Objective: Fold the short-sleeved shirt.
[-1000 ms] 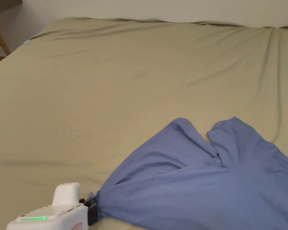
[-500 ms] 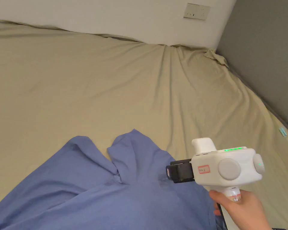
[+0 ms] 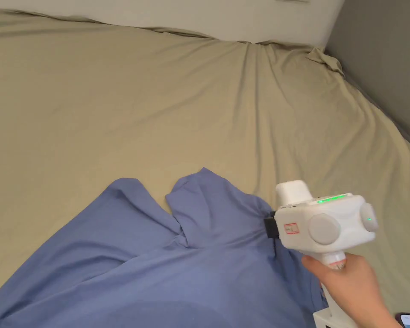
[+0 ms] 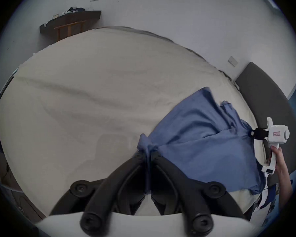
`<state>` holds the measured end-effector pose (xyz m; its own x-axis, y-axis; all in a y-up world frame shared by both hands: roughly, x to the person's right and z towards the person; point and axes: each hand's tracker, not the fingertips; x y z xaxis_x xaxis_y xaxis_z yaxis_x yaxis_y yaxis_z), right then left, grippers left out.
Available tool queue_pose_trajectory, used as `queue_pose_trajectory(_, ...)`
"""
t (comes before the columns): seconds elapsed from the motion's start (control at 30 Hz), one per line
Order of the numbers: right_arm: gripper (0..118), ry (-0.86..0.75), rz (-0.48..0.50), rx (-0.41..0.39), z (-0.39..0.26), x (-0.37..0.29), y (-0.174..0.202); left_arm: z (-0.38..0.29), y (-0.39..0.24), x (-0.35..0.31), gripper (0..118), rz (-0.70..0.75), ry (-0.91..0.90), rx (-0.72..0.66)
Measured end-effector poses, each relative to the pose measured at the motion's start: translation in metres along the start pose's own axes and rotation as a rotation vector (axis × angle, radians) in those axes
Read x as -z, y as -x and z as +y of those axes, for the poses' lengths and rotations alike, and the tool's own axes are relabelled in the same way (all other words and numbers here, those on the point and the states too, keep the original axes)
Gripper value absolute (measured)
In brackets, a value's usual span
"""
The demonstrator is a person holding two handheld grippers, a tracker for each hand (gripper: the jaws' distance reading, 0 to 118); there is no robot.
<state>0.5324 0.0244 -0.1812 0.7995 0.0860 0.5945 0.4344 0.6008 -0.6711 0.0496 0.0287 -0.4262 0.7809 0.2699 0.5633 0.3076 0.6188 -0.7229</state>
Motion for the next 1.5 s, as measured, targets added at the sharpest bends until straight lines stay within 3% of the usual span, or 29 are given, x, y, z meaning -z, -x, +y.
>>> queue_pose_trajectory(0.17,6,-0.256,0.047,0.058,0.007,-0.114,-0.015,0.051,-0.035,-0.042,1,-0.121,-0.173,0.036)
queue_pose_trajectory(0.37,6,-0.667,-0.054,0.082,0.031,-0.284,-0.042,0.147,-0.106,-0.135,1,-0.243,-0.455,0.265)
queue_pose_trajectory(0.53,6,-0.887,-0.120,0.095,0.057,-0.403,-0.061,0.212,-0.157,-0.228,1,-0.287,-0.678,0.365)
queue_pose_trajectory(0.7,6,-1.029,-0.166,0.088,0.084,-0.477,-0.075,0.261,-0.195,-0.302,1,-0.198,-0.839,0.456)
queue_pose_trajectory(1.0,6,-1.076,-0.122,0.138,0.168,-0.500,-0.104,0.341,-0.207,-0.336,1,-0.098,-0.870,0.472)
queue_pose_trajectory(1.27,6,-1.052,-0.120,0.143,0.292,-0.466,-0.115,0.441,-0.215,-0.291,1,0.033,-0.836,0.475)
queue_pose_trajectory(1.5,6,-1.097,-0.126,0.175,0.361,-0.435,-0.112,0.508,-0.214,-0.239,1,-0.038,-0.816,0.378)
